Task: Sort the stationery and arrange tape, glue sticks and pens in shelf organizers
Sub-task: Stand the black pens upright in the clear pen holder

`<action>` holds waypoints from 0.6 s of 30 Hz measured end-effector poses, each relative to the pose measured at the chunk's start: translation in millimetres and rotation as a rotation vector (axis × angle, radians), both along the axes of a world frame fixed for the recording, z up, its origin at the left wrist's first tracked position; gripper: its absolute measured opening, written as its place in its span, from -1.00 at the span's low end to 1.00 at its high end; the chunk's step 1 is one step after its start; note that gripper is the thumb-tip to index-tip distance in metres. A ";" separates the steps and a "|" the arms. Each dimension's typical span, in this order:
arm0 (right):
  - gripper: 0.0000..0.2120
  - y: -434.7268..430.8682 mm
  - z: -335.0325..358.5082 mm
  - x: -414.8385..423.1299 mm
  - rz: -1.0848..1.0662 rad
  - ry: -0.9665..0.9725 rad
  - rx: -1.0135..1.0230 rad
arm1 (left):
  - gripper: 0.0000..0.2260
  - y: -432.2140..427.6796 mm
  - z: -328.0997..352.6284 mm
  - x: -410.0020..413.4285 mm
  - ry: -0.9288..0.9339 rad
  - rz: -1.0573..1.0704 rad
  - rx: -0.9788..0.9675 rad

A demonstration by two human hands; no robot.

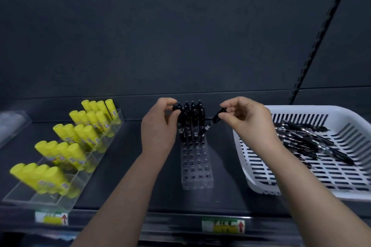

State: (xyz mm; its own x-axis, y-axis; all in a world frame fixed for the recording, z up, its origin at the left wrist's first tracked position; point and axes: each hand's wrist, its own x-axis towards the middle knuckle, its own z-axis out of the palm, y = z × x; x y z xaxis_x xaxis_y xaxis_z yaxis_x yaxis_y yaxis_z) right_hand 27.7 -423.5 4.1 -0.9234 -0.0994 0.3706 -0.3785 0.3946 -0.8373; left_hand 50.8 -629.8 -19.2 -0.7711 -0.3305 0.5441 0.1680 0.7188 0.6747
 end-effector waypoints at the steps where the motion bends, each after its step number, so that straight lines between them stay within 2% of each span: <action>1: -0.81 -2.8 -0.7 0.3 -0.002 0.004 0.005 | -0.84 -1.3 -0.9 -0.6 -0.007 -0.010 -0.002; 8: -0.78 -20.8 -4.6 2.6 -0.031 0.028 0.008 | -0.83 1.8 -16.1 5.3 -0.030 -0.119 -0.118; 12: -0.78 -31.4 -3.8 1.5 -0.021 0.042 -0.018 | -0.83 0.6 -19.5 5.7 -0.040 -0.123 -0.089; 18: -0.80 -54.5 -6.5 -3.6 0.031 0.086 0.089 | -0.67 -9.0 -20.0 8.7 -0.003 -0.154 -0.044</action>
State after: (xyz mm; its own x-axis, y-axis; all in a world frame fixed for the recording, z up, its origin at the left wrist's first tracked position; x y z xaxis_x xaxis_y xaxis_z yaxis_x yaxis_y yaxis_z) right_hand 24.1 -478.0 -2.3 -0.8847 -0.1639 0.4365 -0.4606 0.4529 -0.7634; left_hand 59.5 -638.8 -39.2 -0.8122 -0.1841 0.5535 0.2766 0.7139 0.6433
